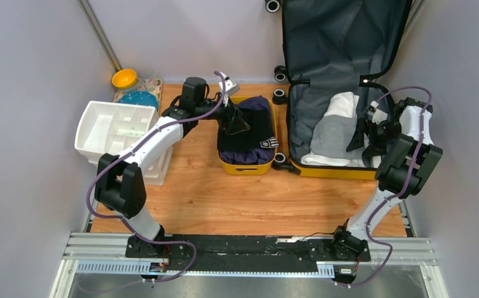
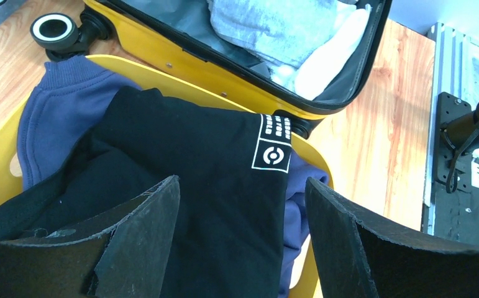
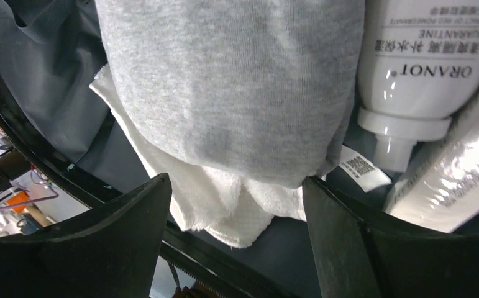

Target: Open, take out, and arrange the luggage

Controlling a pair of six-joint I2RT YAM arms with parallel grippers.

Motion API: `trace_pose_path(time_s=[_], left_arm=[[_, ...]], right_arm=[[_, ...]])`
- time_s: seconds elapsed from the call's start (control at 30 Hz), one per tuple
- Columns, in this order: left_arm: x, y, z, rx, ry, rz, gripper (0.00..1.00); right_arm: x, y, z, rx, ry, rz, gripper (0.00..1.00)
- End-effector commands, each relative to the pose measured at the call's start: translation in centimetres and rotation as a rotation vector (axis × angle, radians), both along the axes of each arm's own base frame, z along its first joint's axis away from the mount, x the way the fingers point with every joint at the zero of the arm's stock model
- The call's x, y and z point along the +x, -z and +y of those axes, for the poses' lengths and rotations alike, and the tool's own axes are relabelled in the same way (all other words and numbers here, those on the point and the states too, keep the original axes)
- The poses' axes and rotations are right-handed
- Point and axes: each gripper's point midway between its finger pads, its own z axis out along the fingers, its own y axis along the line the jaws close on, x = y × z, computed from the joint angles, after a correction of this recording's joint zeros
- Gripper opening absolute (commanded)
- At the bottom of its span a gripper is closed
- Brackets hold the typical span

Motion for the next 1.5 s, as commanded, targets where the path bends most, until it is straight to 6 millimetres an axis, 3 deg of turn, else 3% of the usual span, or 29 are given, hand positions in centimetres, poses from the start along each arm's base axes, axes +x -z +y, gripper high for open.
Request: trace_pose_path(time_s=[0.0,0.07,0.1,0.17,0.2,0.3,0.4,0.53,0.57,0.6,0.7,0.77,0.8,0.9,1.17,1.27,1.47], left_arm=[[-0.5,-1.5,-0.5,-0.038,0.041,-0.034,0.81],[-0.6,-1.7,-0.5,-0.042,0.045,-0.037,0.81],[-0.7,-1.8,-0.5,-0.043,0.050,-0.045,0.81],[-0.8,-2.1,-0.5,-0.045,0.052,-0.060,0.80],[-0.7,-2.3,-0.6,-0.047,0.052,-0.068,0.80],[-0.6,-2.7,-1.0,-0.058,0.059,-0.088,0.78],[-0.4,-3.0,-2.1,-0.058,0.085,-0.119,0.77],[-0.5,-3.3,-4.0,-0.059,0.134,-0.157,0.77],[-0.2,-3.5,-4.4,-0.064,0.139,-0.163,0.77],[-0.2,-3.6,-4.7,-0.069,0.143,-0.159,0.77],[0.0,-3.9,-5.4,-0.086,0.140,-0.148,0.77],[0.2,-3.9,-5.5,-0.094,0.135,-0.145,0.77],[0.2,-4.1,-5.5,-0.097,0.131,-0.145,0.77],[0.1,-3.8,-5.4,-0.095,0.129,-0.140,0.77],[-0.1,-3.5,-5.4,-0.095,0.115,-0.120,0.77],[-0.1,-3.4,-5.3,-0.098,0.112,-0.117,0.77],[-0.4,-3.8,-6.5,-0.109,0.147,-0.133,0.77]], right_arm=[[0.8,0.6,1.3,0.073,0.015,0.013,0.80],[0.8,0.1,2.0,0.109,0.008,0.015,0.72],[0.9,-0.5,2.3,0.129,0.007,0.000,0.61],[1.2,-1.8,2.5,0.135,0.002,-0.021,0.50],[1.3,-2.4,2.6,0.142,0.001,-0.035,0.36],[1.7,-4.3,3.1,0.169,-0.006,-0.079,0.13],[2.0,-5.7,3.5,0.189,-0.003,-0.111,0.00],[1.9,-5.5,3.1,0.159,0.011,-0.101,0.05],[1.8,-5.1,2.8,0.140,0.015,-0.092,0.12],[1.5,-4.7,2.1,0.090,0.032,-0.070,0.34],[0.6,-3.2,0.4,-0.005,0.073,-0.025,0.68],[-0.1,-2.4,-0.3,-0.035,0.088,0.000,0.75],[-0.4,-2.0,-0.6,-0.053,0.093,0.019,0.84],[-0.8,-1.2,-0.5,-0.025,0.103,0.035,0.84],[1.6,0.4,-0.4,0.019,0.155,0.013,0.84],[2.4,0.5,-0.8,0.014,0.161,-0.007,0.80],[3.1,-0.9,-0.2,0.043,0.145,-0.059,0.59]])
